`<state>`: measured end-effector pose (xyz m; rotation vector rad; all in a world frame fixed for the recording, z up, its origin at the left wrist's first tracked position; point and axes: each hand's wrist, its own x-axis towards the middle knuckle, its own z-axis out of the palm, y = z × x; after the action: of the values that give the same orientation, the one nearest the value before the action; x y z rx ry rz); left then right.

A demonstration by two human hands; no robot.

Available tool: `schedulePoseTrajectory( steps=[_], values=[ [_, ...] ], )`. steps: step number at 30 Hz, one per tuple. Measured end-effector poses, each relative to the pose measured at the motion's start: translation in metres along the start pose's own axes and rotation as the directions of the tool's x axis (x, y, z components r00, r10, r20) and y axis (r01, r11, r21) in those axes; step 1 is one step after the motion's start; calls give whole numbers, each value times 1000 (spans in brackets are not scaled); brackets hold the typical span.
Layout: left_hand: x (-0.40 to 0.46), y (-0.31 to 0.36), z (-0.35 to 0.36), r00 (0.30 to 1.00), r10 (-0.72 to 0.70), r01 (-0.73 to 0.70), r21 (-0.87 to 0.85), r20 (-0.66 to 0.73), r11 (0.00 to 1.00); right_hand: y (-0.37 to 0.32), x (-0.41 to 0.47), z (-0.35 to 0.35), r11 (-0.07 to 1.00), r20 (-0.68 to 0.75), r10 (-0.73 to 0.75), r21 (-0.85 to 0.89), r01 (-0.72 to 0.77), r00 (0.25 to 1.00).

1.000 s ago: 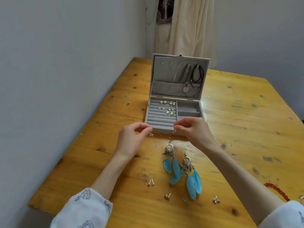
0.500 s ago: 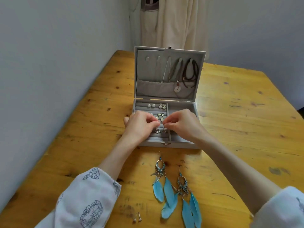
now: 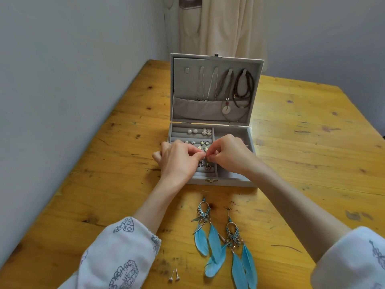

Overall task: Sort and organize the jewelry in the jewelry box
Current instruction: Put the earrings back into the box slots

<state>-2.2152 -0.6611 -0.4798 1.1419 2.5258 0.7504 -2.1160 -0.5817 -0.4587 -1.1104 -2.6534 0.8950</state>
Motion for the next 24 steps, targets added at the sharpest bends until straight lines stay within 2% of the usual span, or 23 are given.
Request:
schedulePoseTrajectory(
  steps=[10,18,24],
  values=[
    [0,-4,0,1000,8,-8,-79,-8,997,4,-1,10,999,-95,7,41,-3,995],
    [-3,2,2,999,13,-13,11,-49,1000,4,-8,16,997,-151,10,83,3,988],
    [-5,-1,2,999,-3,6,55,-51,998,7,-27,18,999,-124,-18,26,22,992]
  ],
)
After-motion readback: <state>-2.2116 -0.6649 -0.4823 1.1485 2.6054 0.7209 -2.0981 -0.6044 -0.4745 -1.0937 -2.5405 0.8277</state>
